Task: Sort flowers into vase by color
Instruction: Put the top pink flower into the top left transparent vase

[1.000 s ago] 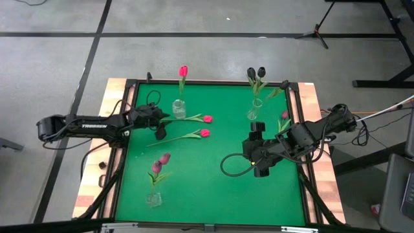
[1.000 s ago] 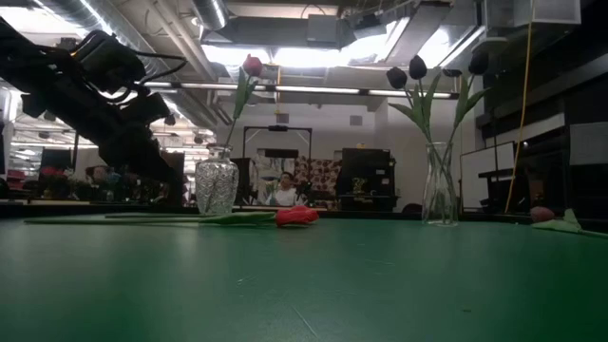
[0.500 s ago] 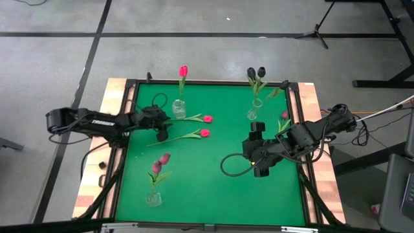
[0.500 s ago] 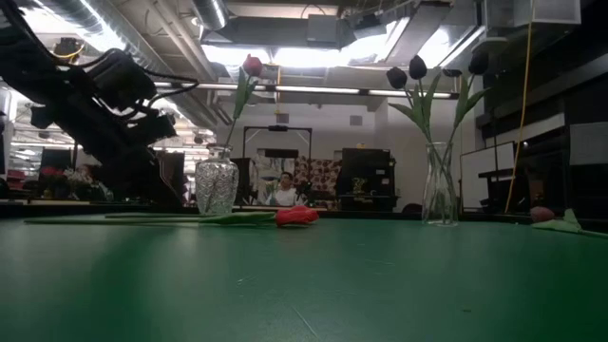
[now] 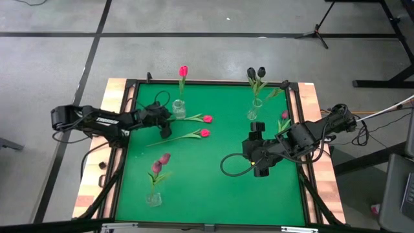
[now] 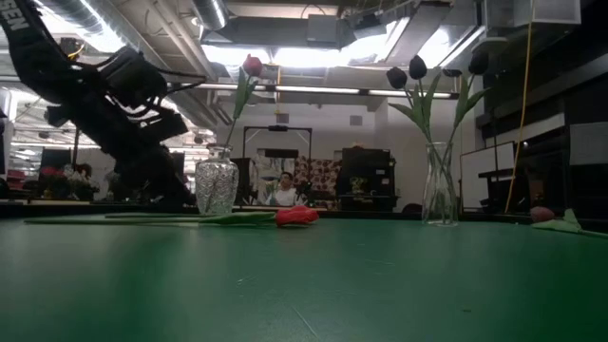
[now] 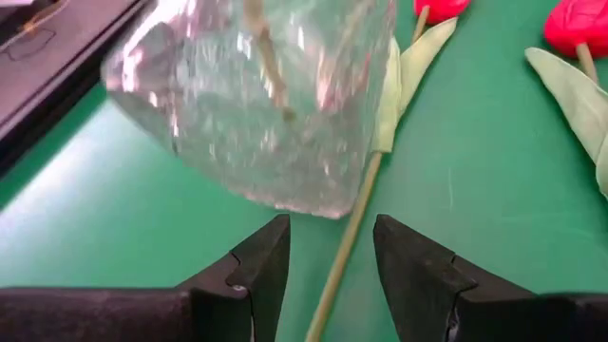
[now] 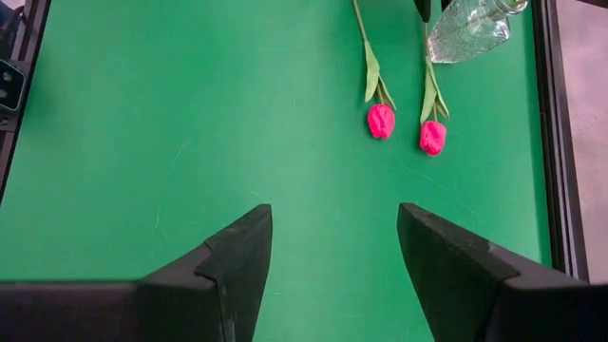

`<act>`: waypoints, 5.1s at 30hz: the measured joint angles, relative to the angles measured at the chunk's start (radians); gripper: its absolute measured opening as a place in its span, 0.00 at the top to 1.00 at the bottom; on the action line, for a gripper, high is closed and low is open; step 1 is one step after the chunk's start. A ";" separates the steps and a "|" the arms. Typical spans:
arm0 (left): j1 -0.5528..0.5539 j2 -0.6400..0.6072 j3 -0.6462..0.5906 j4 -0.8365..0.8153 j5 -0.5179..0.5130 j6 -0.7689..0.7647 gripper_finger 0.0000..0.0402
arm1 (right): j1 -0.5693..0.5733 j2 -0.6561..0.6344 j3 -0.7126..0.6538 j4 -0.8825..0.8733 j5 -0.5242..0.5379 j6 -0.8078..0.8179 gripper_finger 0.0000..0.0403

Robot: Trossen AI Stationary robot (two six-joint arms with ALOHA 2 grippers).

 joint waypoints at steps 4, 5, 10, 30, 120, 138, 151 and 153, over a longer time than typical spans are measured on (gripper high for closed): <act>0.019 0.000 0.025 -0.037 0.033 0.030 0.62 | 0.000 0.000 0.000 0.000 0.000 0.000 0.44; 0.027 0.000 0.026 -0.042 0.050 0.030 0.62 | 0.000 0.000 0.000 0.000 0.000 0.000 0.44; 0.056 0.010 0.026 -0.053 0.064 0.067 0.62 | 0.000 0.000 0.000 0.000 0.000 0.002 0.44; 0.060 0.191 0.030 0.071 0.130 0.064 0.73 | 0.000 0.000 0.000 0.003 0.016 0.006 0.44; -0.436 -0.061 0.070 1.232 -0.123 0.069 1.00 | -0.255 0.027 0.000 0.643 -0.069 -0.392 0.44; -0.549 -0.061 0.070 1.212 -0.207 0.168 1.00 | -0.440 0.321 -0.001 1.202 -0.303 -0.478 0.44; -0.578 -0.061 0.070 1.199 -0.247 0.206 1.00 | -0.473 0.214 0.001 1.107 -0.288 -0.498 0.44; -0.589 -0.061 0.070 1.201 -0.262 0.199 1.00 | -0.472 0.183 0.000 1.054 -0.288 -0.498 0.44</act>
